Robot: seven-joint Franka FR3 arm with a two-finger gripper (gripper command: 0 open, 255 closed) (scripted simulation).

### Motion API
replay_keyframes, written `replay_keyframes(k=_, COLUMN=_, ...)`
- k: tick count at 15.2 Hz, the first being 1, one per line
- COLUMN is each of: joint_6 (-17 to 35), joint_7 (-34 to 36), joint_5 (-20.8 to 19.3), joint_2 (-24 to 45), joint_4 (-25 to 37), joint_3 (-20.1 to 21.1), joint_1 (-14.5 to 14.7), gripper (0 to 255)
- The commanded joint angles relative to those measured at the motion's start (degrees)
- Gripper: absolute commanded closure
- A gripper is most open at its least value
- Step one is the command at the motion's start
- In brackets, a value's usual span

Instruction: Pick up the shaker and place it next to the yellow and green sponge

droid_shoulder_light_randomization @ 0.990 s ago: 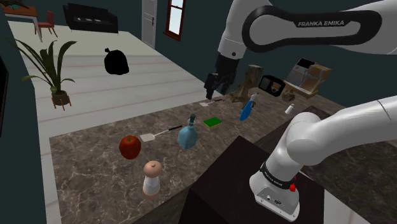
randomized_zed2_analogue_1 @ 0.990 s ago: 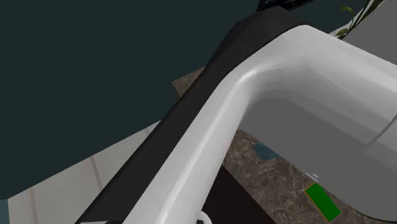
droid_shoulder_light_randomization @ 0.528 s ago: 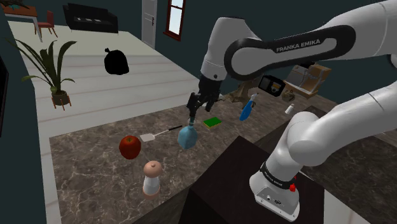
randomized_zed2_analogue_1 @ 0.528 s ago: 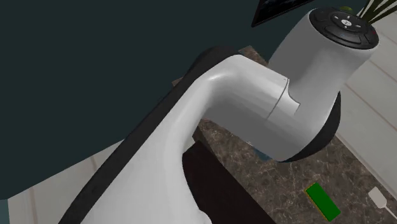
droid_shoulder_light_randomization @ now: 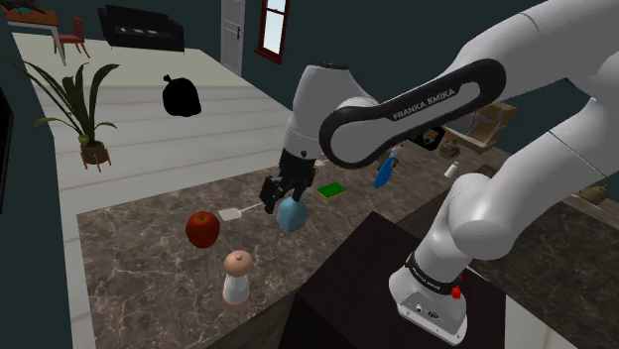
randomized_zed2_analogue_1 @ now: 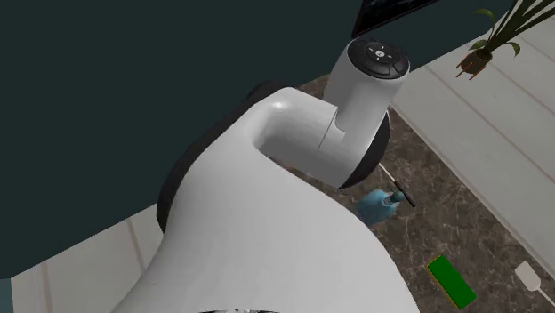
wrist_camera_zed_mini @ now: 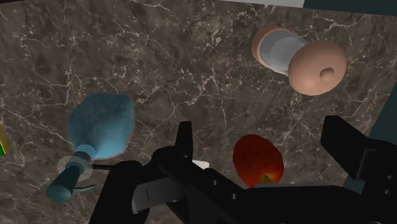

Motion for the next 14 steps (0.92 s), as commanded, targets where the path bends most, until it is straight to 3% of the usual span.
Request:
replay_keyframes(k=1, joint_6=4.6, joint_7=1.5, joint_5=-0.1, joint_2=4.4, joint_4=0.4, joint_3=1.7, joint_1=0.2, gripper=0)
replay_keyframes(k=5, joint_6=12.1, joint_7=6.2, joint_5=-2.9, joint_2=13.3, joint_4=2.9, joint_3=5.1, joint_1=0.3, gripper=0)
replay_keyframes(k=8, joint_6=17.1, joint_7=11.4, joint_5=-7.7, joint_2=20.4, joint_4=5.5, joint_3=6.9, joint_1=0.5, gripper=0)
replay_keyframes(k=10, joint_6=19.9, joint_7=15.6, joint_5=-12.1, joint_2=25.3, joint_4=7.7, joint_3=7.1, joint_1=1.3, gripper=0)
replay_keyframes(k=14, joint_6=22.3, joint_7=18.0, joint_5=-15.4, joint_2=28.4, joint_4=8.2, joint_3=6.0, joint_1=2.2, gripper=0)
